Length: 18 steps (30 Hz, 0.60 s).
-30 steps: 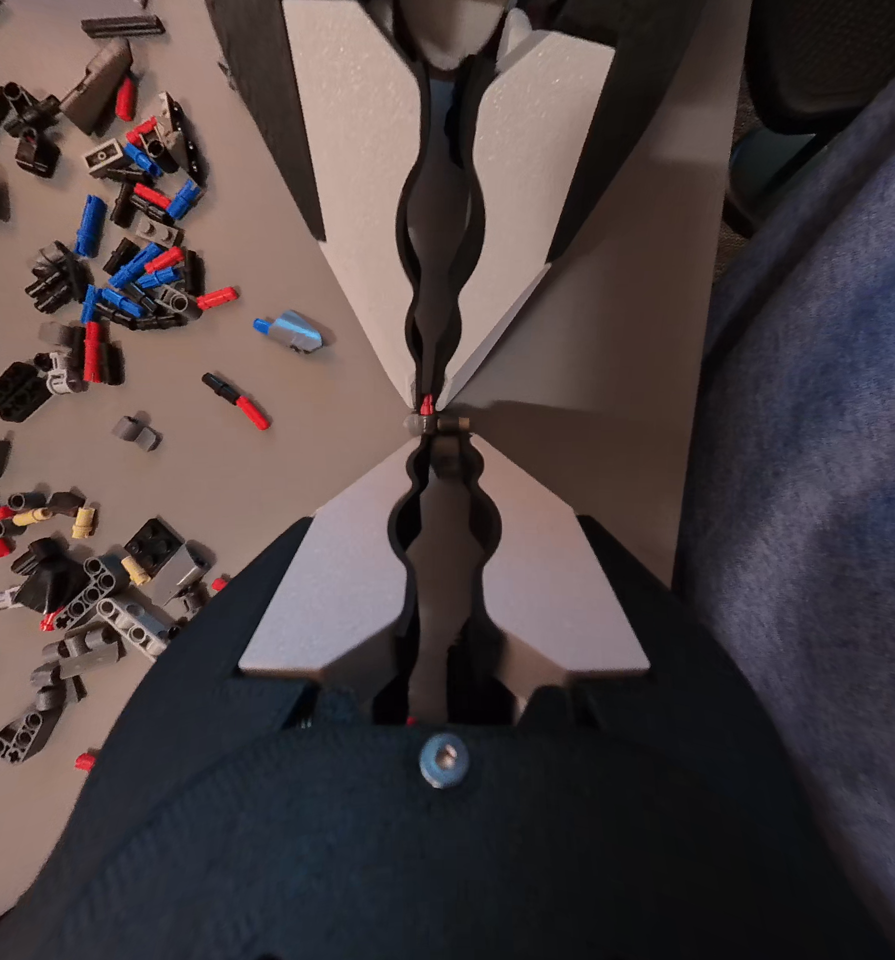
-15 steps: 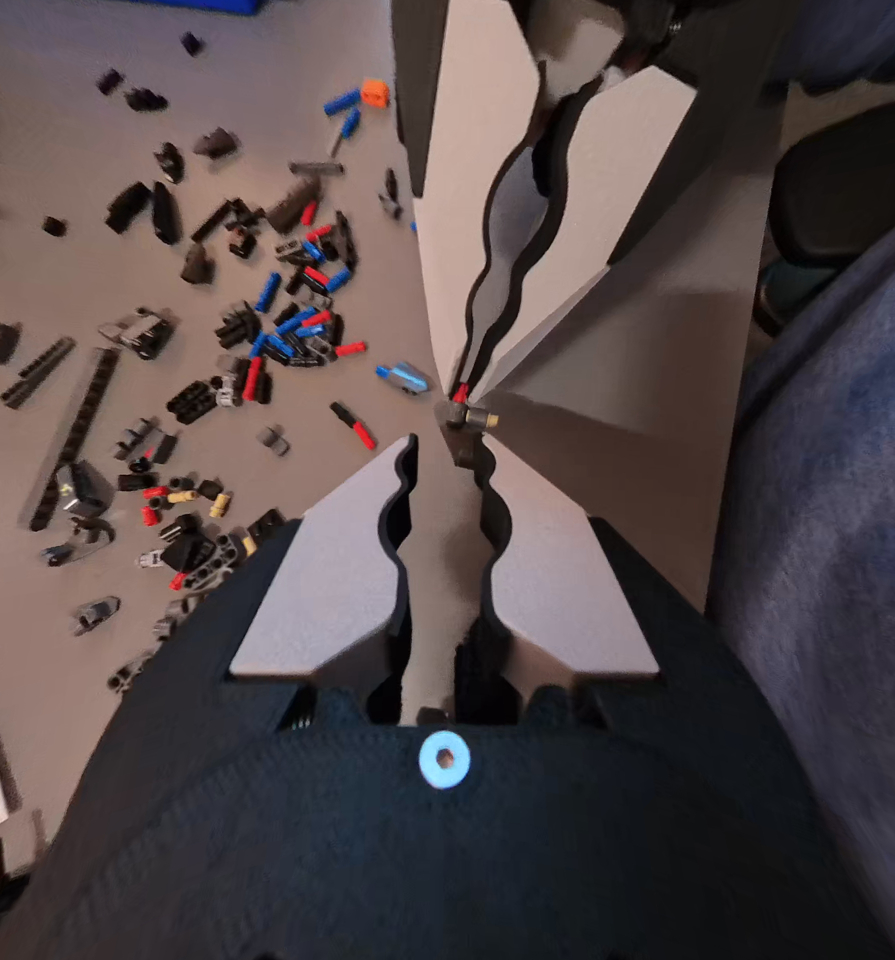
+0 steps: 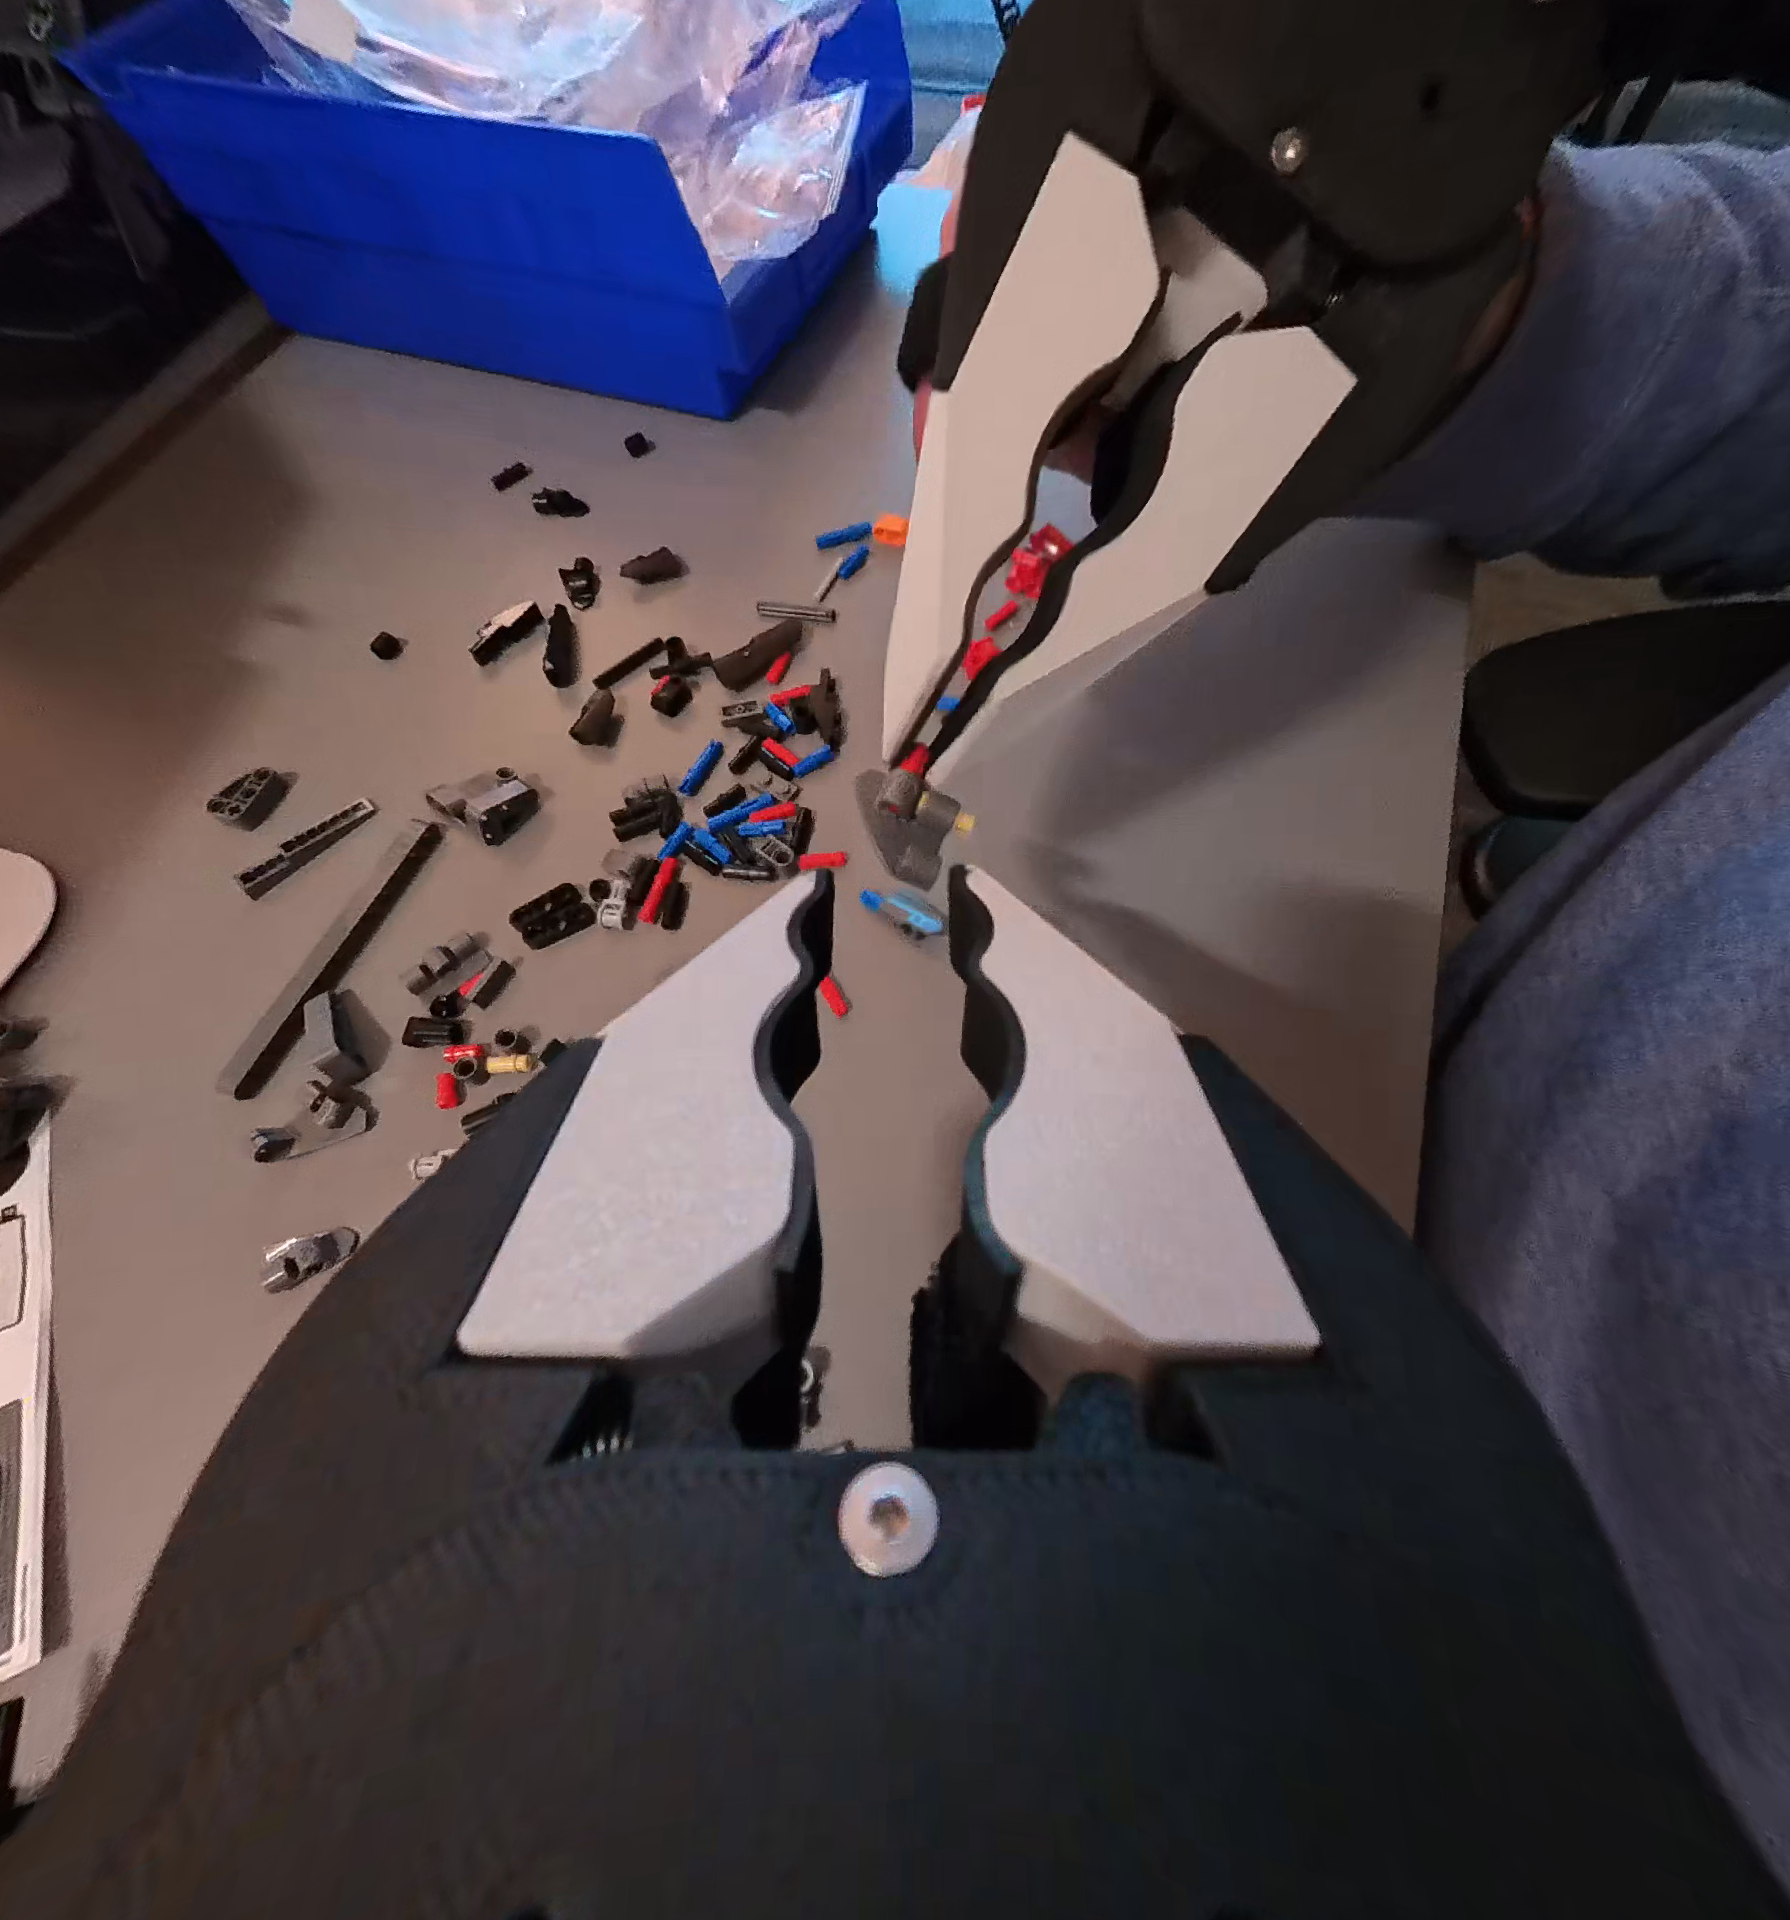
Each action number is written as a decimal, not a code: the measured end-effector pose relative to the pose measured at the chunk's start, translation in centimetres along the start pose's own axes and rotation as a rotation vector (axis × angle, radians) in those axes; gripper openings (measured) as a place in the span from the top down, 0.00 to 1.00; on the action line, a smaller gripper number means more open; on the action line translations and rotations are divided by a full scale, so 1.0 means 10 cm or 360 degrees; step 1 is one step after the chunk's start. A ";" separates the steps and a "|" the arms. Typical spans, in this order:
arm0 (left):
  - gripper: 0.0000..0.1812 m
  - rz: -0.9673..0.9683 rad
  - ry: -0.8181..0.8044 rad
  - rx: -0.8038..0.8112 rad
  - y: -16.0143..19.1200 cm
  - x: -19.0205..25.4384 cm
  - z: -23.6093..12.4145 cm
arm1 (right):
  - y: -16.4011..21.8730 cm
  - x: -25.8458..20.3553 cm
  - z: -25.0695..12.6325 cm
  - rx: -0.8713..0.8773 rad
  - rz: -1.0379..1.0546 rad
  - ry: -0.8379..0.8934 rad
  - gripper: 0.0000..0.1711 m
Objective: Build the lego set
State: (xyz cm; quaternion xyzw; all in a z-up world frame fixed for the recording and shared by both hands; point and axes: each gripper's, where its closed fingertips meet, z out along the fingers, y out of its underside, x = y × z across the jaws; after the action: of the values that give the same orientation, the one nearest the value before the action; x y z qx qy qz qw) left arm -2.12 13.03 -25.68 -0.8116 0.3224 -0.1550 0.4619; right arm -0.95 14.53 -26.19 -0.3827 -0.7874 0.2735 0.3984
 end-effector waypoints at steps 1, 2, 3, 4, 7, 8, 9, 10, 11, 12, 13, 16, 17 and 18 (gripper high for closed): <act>0.89 -0.0009 0.0007 0.0016 -0.01 0.00 -0.01 | -0.02 0.02 -0.02 0.0014 -0.0004 0.0015 0.99; 0.89 -0.0022 0.0021 0.0021 -0.01 0.00 -0.01 | -0.03 0.04 -0.03 0.0028 -0.0010 0.0029 0.99; 0.88 -0.0038 0.0033 0.0028 -0.01 0.00 -0.01 | -0.04 0.05 -0.04 0.0037 -0.0023 0.0043 0.99; 0.88 -0.0053 0.0045 0.0046 -0.03 0.00 -0.02 | -0.05 0.06 -0.05 0.0038 -0.0036 0.0059 0.99; 0.88 -0.0111 0.0089 0.0091 -0.06 0.01 -0.03 | -0.06 0.09 -0.07 0.0031 -0.0080 0.0099 0.99; 0.88 -0.0126 0.0100 0.0102 -0.07 0.02 -0.03 | -0.07 0.09 -0.07 0.0030 -0.0093 0.0110 1.00; 0.88 -0.0143 0.0115 0.0110 -0.08 0.02 -0.03 | -0.07 0.09 -0.07 0.0023 -0.0109 0.0121 1.00; 0.88 -0.0163 0.0130 0.0118 -0.09 0.03 -0.03 | -0.08 0.09 -0.08 0.0016 -0.0131 0.0136 1.00; 0.87 -0.0184 0.0145 0.0130 -0.11 0.03 -0.03 | -0.09 0.09 -0.07 0.0008 -0.0152 0.0150 1.00; 0.88 -0.0207 0.0164 0.0147 -0.13 0.04 -0.02 | -0.09 0.09 -0.07 -0.0002 -0.0173 0.0161 1.00; 0.88 -0.0234 0.0183 0.0164 -0.15 0.04 -0.02 | -0.10 0.10 -0.08 -0.0012 -0.0194 0.0178 0.99; 0.92 -0.0303 0.0228 0.0173 -0.15 0.05 0.00 | -0.13 0.09 -0.09 -0.0022 -0.0248 0.0223 1.00; 0.93 -0.0322 0.0240 0.0182 -0.16 0.06 0.00 | -0.15 0.09 -0.10 -0.0024 -0.0266 0.0238 1.00; 0.94 -0.0337 0.0253 0.0192 -0.16 0.06 0.00 | -0.16 0.08 -0.11 -0.0029 -0.0290 0.0260 1.00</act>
State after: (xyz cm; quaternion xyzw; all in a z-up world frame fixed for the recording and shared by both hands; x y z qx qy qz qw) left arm -1.04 13.19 -24.34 -0.7970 0.2605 -0.2857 0.4640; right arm -0.93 14.47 -24.09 -0.3341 -0.7864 0.1968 0.4808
